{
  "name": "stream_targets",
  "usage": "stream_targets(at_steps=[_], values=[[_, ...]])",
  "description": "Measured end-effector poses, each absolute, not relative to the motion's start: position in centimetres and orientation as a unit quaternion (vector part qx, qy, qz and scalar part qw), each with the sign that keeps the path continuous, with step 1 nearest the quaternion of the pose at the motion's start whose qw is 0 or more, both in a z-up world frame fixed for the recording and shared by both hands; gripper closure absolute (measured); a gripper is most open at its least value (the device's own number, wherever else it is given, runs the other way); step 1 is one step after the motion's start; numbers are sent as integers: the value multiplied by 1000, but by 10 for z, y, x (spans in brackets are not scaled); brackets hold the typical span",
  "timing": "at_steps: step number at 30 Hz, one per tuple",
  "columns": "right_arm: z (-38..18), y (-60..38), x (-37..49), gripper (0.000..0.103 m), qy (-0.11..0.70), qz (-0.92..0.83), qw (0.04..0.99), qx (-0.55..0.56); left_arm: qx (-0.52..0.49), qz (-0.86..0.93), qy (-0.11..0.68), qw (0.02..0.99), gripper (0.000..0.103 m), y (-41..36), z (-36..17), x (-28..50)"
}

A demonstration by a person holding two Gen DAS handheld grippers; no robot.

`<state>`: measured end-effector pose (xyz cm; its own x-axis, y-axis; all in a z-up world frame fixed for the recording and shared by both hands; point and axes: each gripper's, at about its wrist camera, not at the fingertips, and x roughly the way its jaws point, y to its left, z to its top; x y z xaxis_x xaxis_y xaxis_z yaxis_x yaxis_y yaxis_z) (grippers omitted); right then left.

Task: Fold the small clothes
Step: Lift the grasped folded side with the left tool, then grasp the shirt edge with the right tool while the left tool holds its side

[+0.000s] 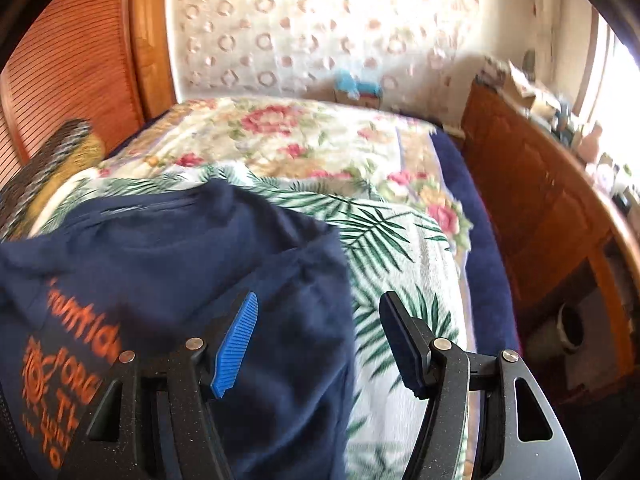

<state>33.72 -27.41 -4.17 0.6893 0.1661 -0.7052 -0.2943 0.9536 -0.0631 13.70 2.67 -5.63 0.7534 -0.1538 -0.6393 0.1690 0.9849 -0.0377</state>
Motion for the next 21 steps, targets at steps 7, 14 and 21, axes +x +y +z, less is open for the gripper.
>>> stream_targets(at_steps=[7,14,21], values=[[-61,-268,386,38,419,132,896,-64,11,-86,349,933,99,31,-64,139],[-55,-260,382,94,407,163,896,-70,3,-83,342,936,99,39,-60,136],[-1,-277,305,95,304,183,933,-64,-5,-86,299,950,99,54,-29,102]])
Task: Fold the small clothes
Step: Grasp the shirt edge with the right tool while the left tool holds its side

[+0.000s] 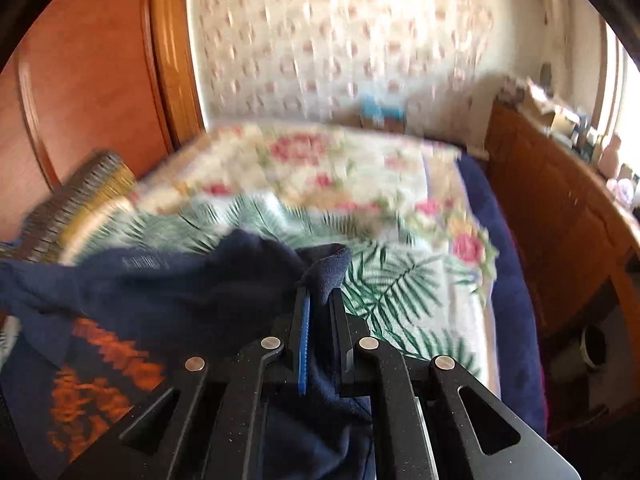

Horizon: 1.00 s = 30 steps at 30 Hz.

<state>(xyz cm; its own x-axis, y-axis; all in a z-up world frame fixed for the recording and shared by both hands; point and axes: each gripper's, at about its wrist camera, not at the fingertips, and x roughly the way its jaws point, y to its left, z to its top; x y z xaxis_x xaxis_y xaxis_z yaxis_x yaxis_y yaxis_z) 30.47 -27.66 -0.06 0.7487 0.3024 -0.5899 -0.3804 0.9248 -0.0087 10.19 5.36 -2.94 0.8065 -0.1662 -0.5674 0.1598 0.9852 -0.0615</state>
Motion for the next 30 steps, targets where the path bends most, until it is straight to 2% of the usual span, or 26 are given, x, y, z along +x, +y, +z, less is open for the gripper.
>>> stream_targets(at_steps=[4,8,10,15,23,30], values=[[27,-293,233,95,253,197,945,-60,-19,-79,283,956,99,72,-18,70],[27,-312,162,95,233,215,947,-51,-37,-69,280,957,99,90,-15,40],[19,-326,136,95,232,224,946,-40,-65,-77,289,952,99,98,-19,26],[-8,-348,82,95,249,230,940,-38,-54,-71,303,949,99,95,-32,2],[11,-367,25,95,257,224,939,-36,-61,-66,294,952,99,98,-25,-25],[20,-366,-15,95,289,224,929,-61,-32,-59,320,945,99,87,-37,-42]])
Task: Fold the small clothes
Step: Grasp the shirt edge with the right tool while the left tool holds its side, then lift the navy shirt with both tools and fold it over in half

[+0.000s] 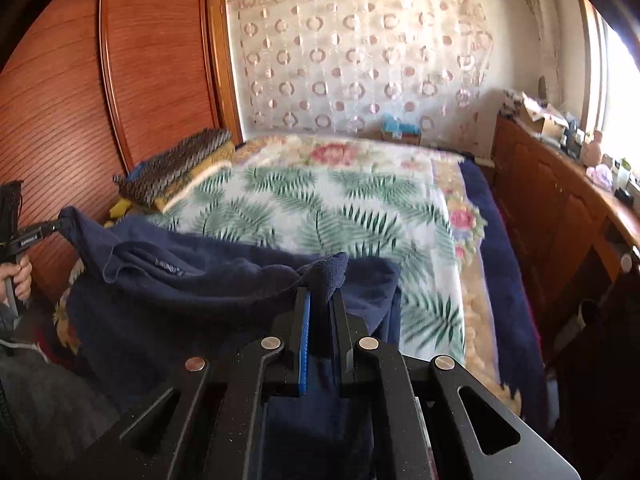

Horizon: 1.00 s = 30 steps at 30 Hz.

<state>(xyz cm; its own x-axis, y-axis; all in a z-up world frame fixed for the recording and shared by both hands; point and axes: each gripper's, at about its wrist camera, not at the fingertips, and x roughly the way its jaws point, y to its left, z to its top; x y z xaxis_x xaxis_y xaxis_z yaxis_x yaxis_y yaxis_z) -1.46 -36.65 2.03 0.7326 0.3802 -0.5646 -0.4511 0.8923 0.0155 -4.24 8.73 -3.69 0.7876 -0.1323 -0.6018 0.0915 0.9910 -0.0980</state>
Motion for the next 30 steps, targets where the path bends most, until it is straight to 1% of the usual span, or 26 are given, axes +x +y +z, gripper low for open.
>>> stream_targets(at_steps=[7,8,9,10,11,12,15,16,17,18,19,20,25,30], values=[[-17,-366,-11,95,360,200,909,-69,-18,-49,364,930,98,82,-69,-35],[-20,-366,-12,95,366,198,907,-72,-14,-47,368,929,97,83,-71,-35],[-20,-366,-13,95,369,198,905,-73,-12,-47,369,928,92,83,-72,-36],[-19,-366,-13,92,372,196,904,-73,-12,-45,369,928,87,84,-72,-36],[-16,-363,-10,86,374,195,904,-73,-13,-42,366,929,77,85,-71,-36],[-13,-363,-10,84,374,190,905,-75,-15,-42,363,931,70,86,-70,-36],[-4,-365,-5,80,368,182,909,-74,-20,-52,356,933,58,84,-64,-35],[0,-364,-3,74,364,181,911,-73,-18,-55,353,934,55,83,-62,-34],[5,-366,-3,65,361,179,912,-71,-16,-56,350,935,48,82,-59,-33],[6,-368,-2,62,358,176,914,-71,-16,-56,347,936,38,82,-57,-32],[9,-372,-5,57,354,173,917,-70,-17,-57,342,938,32,82,-53,-29],[12,-373,-5,55,351,170,918,-70,-19,-59,339,939,26,82,-51,-28],[18,-370,4,52,335,155,926,-76,-15,-47,313,948,25,84,-35,-11],[12,-360,39,48,332,159,927,-66,7,-45,317,947,25,86,-29,30]])
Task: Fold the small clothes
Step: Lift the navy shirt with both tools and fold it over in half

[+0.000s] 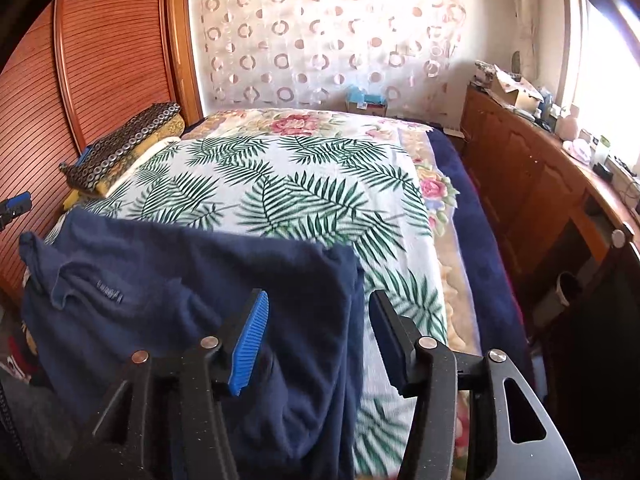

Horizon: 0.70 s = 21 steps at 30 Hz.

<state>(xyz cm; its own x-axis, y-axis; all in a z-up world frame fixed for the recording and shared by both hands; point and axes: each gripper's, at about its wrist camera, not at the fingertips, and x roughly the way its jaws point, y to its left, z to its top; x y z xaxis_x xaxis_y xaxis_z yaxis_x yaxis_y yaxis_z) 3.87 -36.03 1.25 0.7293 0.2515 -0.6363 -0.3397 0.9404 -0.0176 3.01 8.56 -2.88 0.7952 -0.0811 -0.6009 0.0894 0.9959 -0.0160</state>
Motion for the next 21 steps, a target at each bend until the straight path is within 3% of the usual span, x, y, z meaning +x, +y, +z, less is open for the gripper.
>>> stream_targets(at_steps=[11,14,21], values=[[-22,-352,97,48,374,138,915,-67,-4,-69,392,917,26,90,-63,101],[-27,-354,102,48,388,147,908,-62,-1,-75,418,905,53,89,-80,106],[-31,-354,115,48,401,161,900,-58,-28,-93,444,891,57,93,-97,101]])
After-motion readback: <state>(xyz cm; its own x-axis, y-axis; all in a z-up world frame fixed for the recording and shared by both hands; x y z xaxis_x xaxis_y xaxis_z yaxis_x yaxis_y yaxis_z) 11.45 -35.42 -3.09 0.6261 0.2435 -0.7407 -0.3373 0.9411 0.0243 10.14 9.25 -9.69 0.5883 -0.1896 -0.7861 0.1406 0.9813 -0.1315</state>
